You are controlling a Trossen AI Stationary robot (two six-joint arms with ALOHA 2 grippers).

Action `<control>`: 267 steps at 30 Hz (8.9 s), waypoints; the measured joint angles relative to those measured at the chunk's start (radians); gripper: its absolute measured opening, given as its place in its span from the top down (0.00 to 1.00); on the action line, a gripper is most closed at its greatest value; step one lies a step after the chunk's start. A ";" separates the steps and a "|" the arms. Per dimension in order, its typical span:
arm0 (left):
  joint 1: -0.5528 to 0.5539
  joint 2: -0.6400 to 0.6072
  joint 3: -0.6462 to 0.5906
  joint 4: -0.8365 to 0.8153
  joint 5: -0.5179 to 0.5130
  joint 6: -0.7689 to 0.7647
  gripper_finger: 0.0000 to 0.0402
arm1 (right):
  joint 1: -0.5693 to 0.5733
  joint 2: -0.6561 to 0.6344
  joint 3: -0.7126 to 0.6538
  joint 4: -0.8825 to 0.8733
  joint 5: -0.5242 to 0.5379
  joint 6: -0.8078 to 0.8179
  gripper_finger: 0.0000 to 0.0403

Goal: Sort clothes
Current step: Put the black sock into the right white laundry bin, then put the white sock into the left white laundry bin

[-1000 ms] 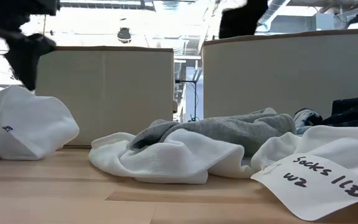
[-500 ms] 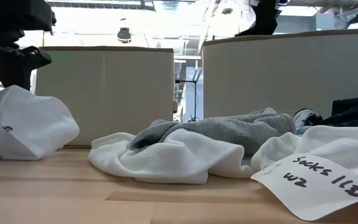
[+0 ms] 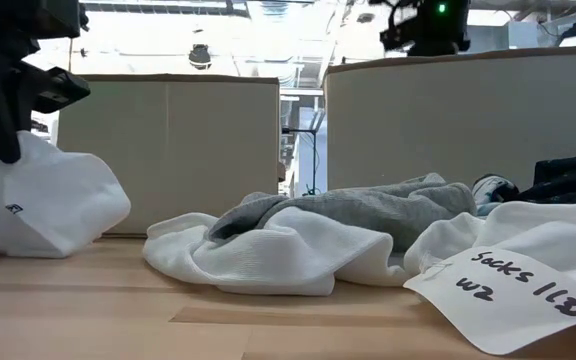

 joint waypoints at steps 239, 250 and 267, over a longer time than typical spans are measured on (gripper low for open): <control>-0.205 0.011 0.135 -0.017 -0.233 -0.145 0.46 | -0.174 0.218 0.116 1.023 -0.595 -0.595 0.42; -0.205 0.012 0.135 -0.010 -0.223 -0.129 0.46 | -0.087 0.133 0.117 1.123 -0.678 -0.594 0.42; -0.219 0.014 0.118 -0.007 -0.218 -0.131 0.46 | 0.317 0.173 0.116 0.980 -0.776 -0.649 0.42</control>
